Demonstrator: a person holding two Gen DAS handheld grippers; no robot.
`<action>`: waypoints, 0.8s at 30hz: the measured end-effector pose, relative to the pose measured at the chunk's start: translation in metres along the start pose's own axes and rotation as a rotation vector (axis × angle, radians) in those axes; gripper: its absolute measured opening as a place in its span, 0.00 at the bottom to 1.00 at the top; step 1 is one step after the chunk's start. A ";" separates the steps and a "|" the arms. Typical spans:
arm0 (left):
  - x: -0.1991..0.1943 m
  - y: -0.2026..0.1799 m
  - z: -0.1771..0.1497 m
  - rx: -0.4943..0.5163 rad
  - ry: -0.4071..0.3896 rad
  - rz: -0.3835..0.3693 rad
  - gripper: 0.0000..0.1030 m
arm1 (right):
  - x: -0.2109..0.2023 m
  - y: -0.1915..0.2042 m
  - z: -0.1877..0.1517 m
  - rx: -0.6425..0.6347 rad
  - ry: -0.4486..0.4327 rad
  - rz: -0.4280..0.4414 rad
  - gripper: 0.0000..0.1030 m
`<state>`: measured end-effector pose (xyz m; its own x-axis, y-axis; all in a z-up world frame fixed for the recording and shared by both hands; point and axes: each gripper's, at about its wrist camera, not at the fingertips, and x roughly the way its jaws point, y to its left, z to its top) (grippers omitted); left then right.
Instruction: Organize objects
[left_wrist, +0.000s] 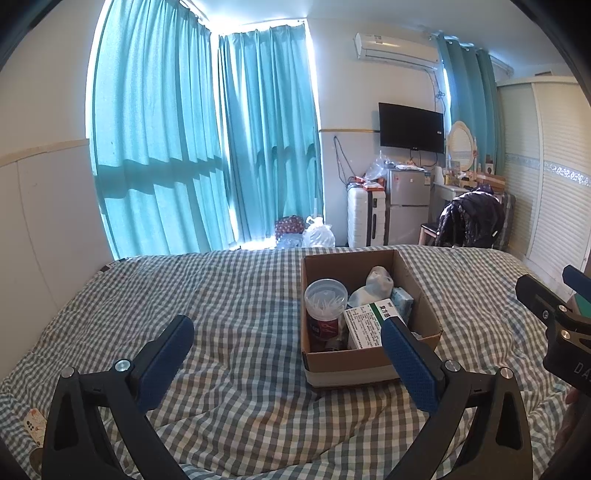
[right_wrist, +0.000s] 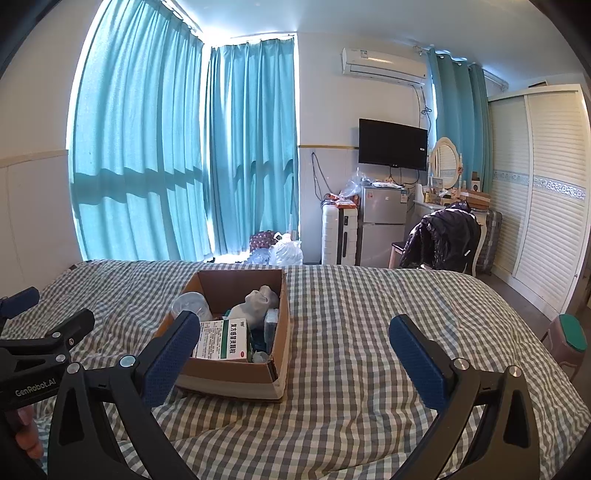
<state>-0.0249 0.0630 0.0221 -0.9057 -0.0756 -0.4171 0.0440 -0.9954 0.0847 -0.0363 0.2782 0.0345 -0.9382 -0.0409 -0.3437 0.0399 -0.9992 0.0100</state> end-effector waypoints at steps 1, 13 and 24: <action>0.000 0.000 0.000 -0.001 0.000 0.000 1.00 | 0.000 0.000 0.000 -0.001 0.001 -0.001 1.00; 0.000 0.001 0.000 -0.010 0.013 -0.014 1.00 | 0.001 0.005 -0.002 -0.006 0.018 0.005 1.00; -0.001 0.000 -0.001 0.009 0.009 -0.003 1.00 | 0.001 0.007 -0.002 -0.012 0.016 0.009 1.00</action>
<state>-0.0236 0.0632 0.0214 -0.9021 -0.0729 -0.4254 0.0371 -0.9951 0.0918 -0.0362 0.2715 0.0326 -0.9322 -0.0495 -0.3586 0.0522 -0.9986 0.0021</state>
